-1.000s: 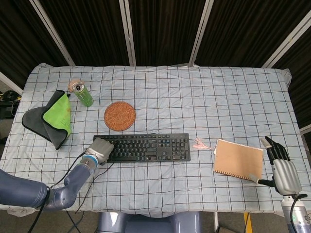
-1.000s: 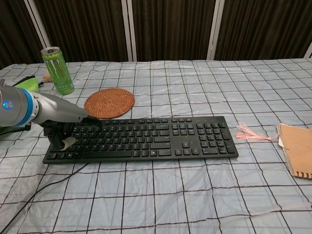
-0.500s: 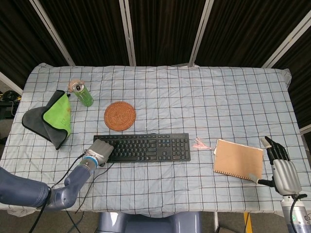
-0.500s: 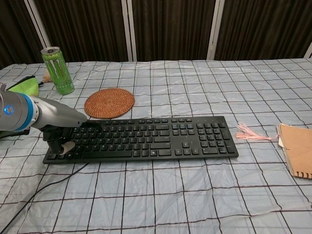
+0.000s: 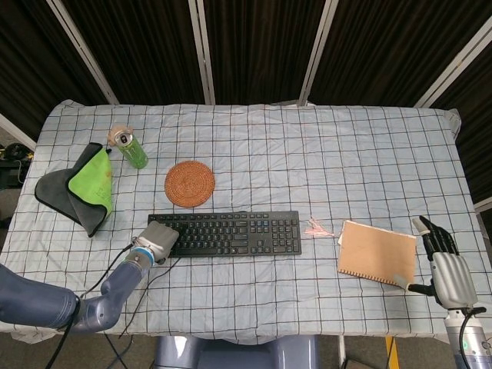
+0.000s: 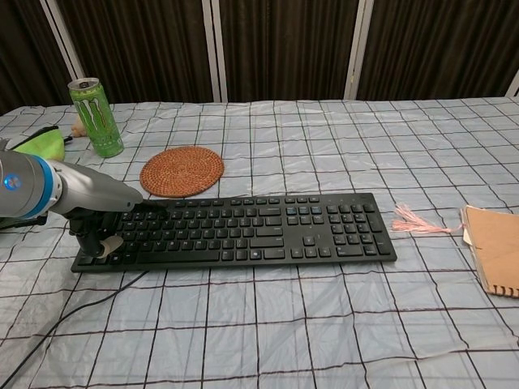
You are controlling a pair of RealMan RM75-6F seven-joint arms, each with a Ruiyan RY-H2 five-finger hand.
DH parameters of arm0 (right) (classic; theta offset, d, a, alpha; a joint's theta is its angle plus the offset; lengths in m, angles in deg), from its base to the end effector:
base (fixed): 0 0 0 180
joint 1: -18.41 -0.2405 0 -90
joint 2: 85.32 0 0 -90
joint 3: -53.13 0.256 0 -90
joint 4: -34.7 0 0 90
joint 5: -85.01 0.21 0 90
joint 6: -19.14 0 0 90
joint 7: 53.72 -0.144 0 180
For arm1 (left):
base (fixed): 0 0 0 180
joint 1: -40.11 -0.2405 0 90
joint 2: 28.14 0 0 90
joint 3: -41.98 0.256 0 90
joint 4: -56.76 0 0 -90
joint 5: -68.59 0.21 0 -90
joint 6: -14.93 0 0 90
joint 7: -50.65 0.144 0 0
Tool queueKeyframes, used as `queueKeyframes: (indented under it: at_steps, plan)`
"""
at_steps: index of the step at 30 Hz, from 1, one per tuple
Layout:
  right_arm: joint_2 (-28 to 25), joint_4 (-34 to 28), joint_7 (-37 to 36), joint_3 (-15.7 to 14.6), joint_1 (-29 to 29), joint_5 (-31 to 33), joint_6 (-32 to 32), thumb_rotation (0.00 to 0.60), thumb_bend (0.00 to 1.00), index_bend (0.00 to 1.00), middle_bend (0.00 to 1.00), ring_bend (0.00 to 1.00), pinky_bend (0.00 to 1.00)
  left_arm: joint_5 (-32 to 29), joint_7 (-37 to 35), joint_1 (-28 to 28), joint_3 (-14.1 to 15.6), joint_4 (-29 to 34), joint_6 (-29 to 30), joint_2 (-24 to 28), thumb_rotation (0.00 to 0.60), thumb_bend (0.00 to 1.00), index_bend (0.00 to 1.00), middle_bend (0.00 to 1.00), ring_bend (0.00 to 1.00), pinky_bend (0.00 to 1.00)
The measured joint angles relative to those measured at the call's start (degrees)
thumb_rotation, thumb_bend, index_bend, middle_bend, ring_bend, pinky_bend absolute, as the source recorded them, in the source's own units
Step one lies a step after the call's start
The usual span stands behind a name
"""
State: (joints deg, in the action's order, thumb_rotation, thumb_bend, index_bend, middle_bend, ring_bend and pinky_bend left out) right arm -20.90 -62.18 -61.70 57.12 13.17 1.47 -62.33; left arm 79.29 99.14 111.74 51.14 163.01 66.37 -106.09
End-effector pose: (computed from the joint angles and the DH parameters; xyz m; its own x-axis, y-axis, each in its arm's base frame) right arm -0.3001 -0.1855 0.1464 0.1757 -0.0478 0.9833 -0.9839 0.0241 0.1770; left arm -0.1353 0.3119 -0.0124 0.7205 0.5893 0.3655 0.6594 -0.4189 -0.6243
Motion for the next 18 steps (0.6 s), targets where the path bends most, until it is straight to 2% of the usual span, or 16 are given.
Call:
queueKeyframes:
  at_steps: [7, 10, 13, 14, 17, 18]
  plan:
    - [0.00, 0.02, 0.08, 0.00, 0.00, -0.06, -0.02, 0.600, 0.06, 0.00, 0.00, 0.00, 0.00, 1.44, -1.64, -0.53, -0.96, 0.68, 2.12, 0.84, 0.600, 0.61, 0.00, 0.86, 0.73, 0.55]
    - [-0.01, 0.07, 0.09, -0.03, 0.02, -0.17, -0.10, 0.600, 0.06, 0.00, 0.00, 0.00, 0.00, 3.71, -3.79, -1.54, -2.18, 1.68, 4.40, 1.95, 0.600, 0.61, 0.00, 0.80, 0.68, 0.50]
    - [-0.01, 0.06, 0.19, -0.05, 0.05, -0.18, -0.14, 0.600, 0.06, 0.00, 0.00, 0.00, 0.00, 7.21, -6.90, -3.27, -3.58, 3.34, 7.39, 3.58, 0.600, 0.59, 0.00, 0.61, 0.51, 0.40]
    - [0.00, 0.06, 0.22, -0.05, 0.06, -0.19, -0.17, 0.600, 0.06, 0.00, 0.00, 0.00, 0.00, 8.55, -7.83, -3.93, -3.89, 3.94, 8.44, 4.15, 0.600, 0.55, 0.00, 0.49, 0.42, 0.36]
    - [-0.01, 0.03, 0.37, -0.06, 0.09, -0.19, -0.20, 0.600, 0.06, 0.00, 0.00, 0.00, 0.00, 14.13, -10.67, -6.72, -4.27, 6.31, 12.70, 6.26, 0.600, 0.35, 0.00, 0.12, 0.13, 0.19]
    - [-0.01, 0.04, 0.41, -0.07, 0.09, -0.23, -0.22, 0.600, 0.06, 0.00, 0.00, 0.00, 0.00, 16.11, -11.44, -7.79, -4.17, 7.09, 14.29, 6.93, 0.600, 0.27, 0.00, 0.04, 0.06, 0.12]
